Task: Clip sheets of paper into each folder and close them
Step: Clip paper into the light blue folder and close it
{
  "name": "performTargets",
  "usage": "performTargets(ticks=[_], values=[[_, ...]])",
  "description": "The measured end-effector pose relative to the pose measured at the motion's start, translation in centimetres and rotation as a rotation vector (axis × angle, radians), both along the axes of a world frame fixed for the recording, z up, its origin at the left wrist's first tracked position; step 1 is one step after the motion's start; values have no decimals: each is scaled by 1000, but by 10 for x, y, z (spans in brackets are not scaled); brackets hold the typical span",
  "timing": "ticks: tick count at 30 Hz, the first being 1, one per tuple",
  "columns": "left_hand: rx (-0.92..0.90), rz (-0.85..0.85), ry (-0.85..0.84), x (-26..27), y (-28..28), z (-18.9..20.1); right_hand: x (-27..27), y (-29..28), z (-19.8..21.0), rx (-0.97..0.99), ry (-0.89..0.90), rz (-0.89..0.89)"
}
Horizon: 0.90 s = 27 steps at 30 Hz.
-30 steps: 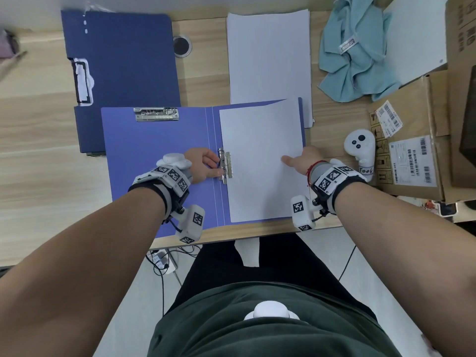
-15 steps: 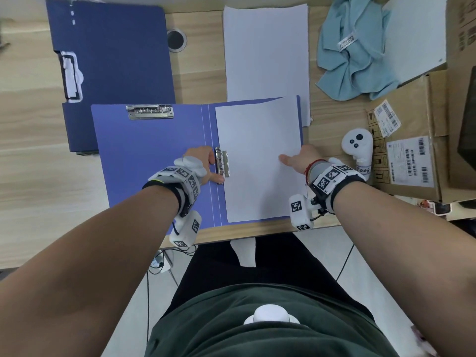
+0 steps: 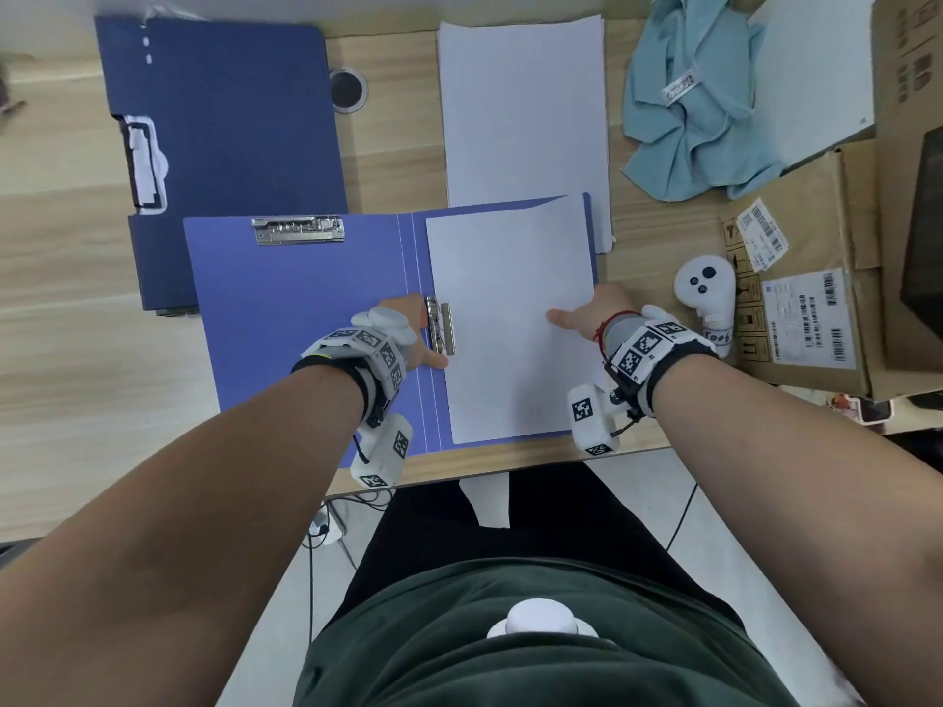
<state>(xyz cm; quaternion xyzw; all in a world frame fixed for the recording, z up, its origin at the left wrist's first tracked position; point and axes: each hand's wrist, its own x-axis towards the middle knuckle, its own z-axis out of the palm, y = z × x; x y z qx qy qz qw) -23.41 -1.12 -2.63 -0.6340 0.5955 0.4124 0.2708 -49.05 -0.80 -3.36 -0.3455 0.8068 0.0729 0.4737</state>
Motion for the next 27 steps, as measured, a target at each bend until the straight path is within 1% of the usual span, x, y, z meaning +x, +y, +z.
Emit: performTargets(ticks=[3,7,11,13,16,18,20,23,27], values=[[-1,-12,-10,1,0,2,-12,-1,-1,-34,16,30],[-16,-24,0,2,1,1,-32,2,1,-84,46,-10],[-16,-102,-79,1,-6,6,-36,-4,9,-128,53,-10],[-14,-100,-87,1,-14,10,-33,-11,11,-174,23,-35],[-44,-34,-84,3,-30,17,-24,-26,15,-218,-27,-65],[-72,19,-62,5,-43,19,-19,-38,18,-220,-29,-88],[-106,73,-25,6,-59,25,-16,-58,25,-228,-18,-98],[-145,159,79,3,-80,28,-16,-90,32,-244,60,-56],[-174,231,125,-7,-105,24,-20,-123,29,-233,72,-76]])
